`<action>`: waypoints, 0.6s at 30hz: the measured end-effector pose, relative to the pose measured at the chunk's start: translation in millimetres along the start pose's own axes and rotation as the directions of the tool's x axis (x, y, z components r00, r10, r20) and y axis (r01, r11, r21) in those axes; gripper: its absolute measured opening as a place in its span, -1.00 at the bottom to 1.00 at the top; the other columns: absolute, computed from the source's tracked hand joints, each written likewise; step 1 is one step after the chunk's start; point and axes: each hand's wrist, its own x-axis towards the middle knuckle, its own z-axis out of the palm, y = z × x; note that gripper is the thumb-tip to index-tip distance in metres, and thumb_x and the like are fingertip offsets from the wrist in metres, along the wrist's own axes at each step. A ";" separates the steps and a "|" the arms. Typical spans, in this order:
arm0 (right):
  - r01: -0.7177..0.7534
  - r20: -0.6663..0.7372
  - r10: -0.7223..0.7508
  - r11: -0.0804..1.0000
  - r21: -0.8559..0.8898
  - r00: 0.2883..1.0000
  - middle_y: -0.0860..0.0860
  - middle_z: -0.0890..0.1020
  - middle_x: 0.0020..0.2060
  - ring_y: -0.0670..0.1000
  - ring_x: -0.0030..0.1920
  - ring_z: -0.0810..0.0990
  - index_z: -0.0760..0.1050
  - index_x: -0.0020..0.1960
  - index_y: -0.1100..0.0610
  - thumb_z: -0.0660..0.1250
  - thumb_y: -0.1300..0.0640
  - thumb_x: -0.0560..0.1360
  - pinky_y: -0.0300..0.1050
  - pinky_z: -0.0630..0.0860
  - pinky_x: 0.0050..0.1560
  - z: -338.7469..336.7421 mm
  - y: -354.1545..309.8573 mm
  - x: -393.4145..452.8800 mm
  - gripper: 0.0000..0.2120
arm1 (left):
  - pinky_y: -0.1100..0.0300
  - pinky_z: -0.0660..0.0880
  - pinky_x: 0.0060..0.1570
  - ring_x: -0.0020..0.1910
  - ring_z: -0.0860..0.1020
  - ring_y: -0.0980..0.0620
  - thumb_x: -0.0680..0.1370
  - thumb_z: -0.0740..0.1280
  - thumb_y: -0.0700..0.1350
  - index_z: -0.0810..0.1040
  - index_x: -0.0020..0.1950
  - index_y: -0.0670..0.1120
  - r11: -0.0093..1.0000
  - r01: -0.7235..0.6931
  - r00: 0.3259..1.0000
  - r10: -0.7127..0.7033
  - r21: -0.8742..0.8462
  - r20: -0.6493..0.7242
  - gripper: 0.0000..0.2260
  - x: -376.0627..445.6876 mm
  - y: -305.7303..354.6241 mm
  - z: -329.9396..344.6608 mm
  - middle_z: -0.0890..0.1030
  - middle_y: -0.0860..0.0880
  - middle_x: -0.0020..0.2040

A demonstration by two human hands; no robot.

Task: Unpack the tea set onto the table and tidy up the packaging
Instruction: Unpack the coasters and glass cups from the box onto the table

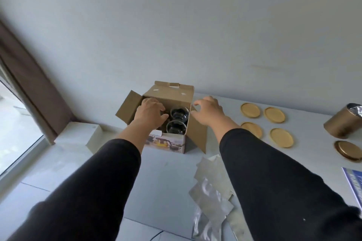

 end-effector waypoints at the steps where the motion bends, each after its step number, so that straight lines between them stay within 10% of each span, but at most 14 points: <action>1: 0.002 0.016 -0.001 1.000 -0.009 1.000 0.11 0.34 0.36 0.14 0.41 0.24 0.43 0.36 0.02 0.24 -0.02 0.56 0.05 0.25 0.35 6.3 -3.2 1.9 -0.62 | 0.02 0.36 0.34 0.37 0.34 -0.04 0.53 0.30 0.11 0.61 0.18 0.01 1.000 -0.008 1.000 0.008 0.004 0.014 -0.69 -0.9 -4.6 4.3 0.51 -0.01 0.30; 9: 0.099 0.101 -0.083 0.982 -0.161 0.991 0.08 0.39 0.35 0.15 0.38 0.29 0.43 0.36 0.00 0.29 0.08 0.54 0.05 0.31 0.30 32.7 -12.3 41.5 -0.61 | 0.09 0.58 0.00 0.00 0.58 0.01 0.54 0.29 0.11 0.66 0.09 -0.01 1.000 0.016 0.986 -0.013 -0.016 0.165 -0.72 1.8 -11.2 33.5 0.65 0.00 0.00; 18: 0.220 0.148 -0.186 0.942 -0.255 0.971 0.08 0.30 0.43 0.12 0.43 0.23 0.47 0.32 -0.06 0.28 0.17 0.53 0.05 0.29 0.33 39.7 -15.1 89.7 -0.62 | 0.10 0.54 0.03 0.02 0.50 0.01 0.55 0.28 0.15 0.69 0.02 -0.03 0.995 0.034 0.992 -0.044 0.089 0.120 -0.68 16.9 -8.1 47.8 0.52 -0.02 -0.01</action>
